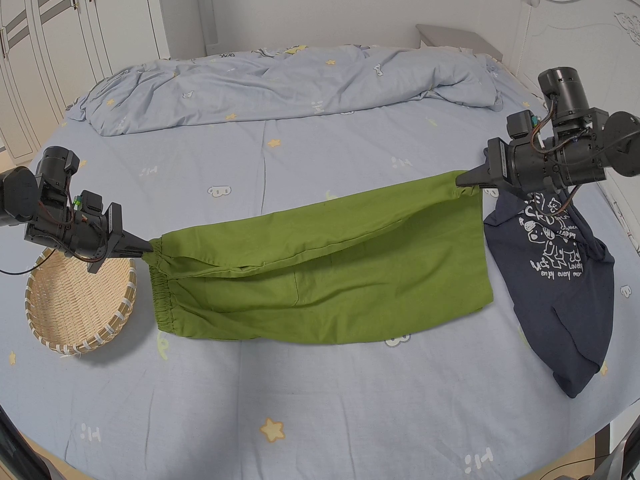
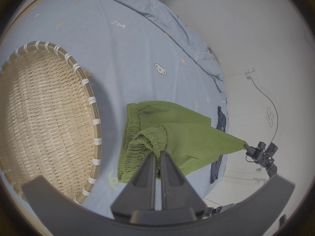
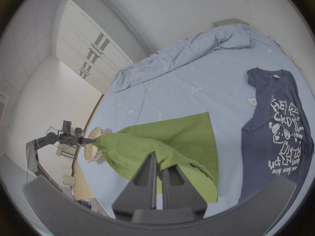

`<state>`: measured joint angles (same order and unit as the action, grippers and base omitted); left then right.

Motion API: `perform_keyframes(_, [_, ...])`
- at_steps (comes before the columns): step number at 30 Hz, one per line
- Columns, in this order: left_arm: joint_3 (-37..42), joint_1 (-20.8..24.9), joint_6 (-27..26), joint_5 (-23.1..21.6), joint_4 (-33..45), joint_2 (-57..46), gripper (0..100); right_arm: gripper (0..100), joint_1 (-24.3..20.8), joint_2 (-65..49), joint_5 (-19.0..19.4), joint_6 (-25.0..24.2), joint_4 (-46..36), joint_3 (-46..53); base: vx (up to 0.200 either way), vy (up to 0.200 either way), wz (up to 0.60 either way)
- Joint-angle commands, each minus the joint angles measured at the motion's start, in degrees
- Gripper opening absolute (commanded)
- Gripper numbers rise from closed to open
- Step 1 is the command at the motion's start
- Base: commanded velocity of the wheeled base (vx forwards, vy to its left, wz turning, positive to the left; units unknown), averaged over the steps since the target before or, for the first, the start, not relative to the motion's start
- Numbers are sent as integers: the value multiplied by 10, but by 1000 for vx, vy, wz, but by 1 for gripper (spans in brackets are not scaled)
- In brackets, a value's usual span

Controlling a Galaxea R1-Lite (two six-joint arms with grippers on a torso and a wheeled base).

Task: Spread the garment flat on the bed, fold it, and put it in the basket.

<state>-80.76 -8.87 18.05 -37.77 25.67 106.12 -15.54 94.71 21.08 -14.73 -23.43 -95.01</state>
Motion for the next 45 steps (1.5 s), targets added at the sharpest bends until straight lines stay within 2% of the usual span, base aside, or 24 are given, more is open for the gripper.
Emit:
perform_keyframes(1, [-1,0,0,1,0,3,0,0,15,46,-1,0,0,-3,0,0,0])
perform_keyframes(12, [-2,3,0,1,-4,9,0,0,30,76,-2,0,3,-5,0,0,0])
perform_keyframes(18, [-3,7,1,3,-16,19,0,0,36,101,-4,-1,47,-2,0,0,0])
perform_keyframes(34, [-4,17,2,7,-45,43,0,0,53,138,-4,-3,73,-2,0,0,0])
perform_keyframes(35, [-5,17,2,7,-45,45,100,0,53,138,-4,-3,73,-2,0,0,0])
perform_keyframes(37, [-12,20,3,7,-46,50,100,0,53,138,-4,-4,73,-1,0,0,0])
perform_keyframes(38, [-17,25,5,7,-46,53,100,100,53,138,-4,-4,72,-1,0,0,0])
perform_keyframes(45, [-28,42,12,7,-46,54,100,100,47,138,-2,-2,73,4,0,0,0])
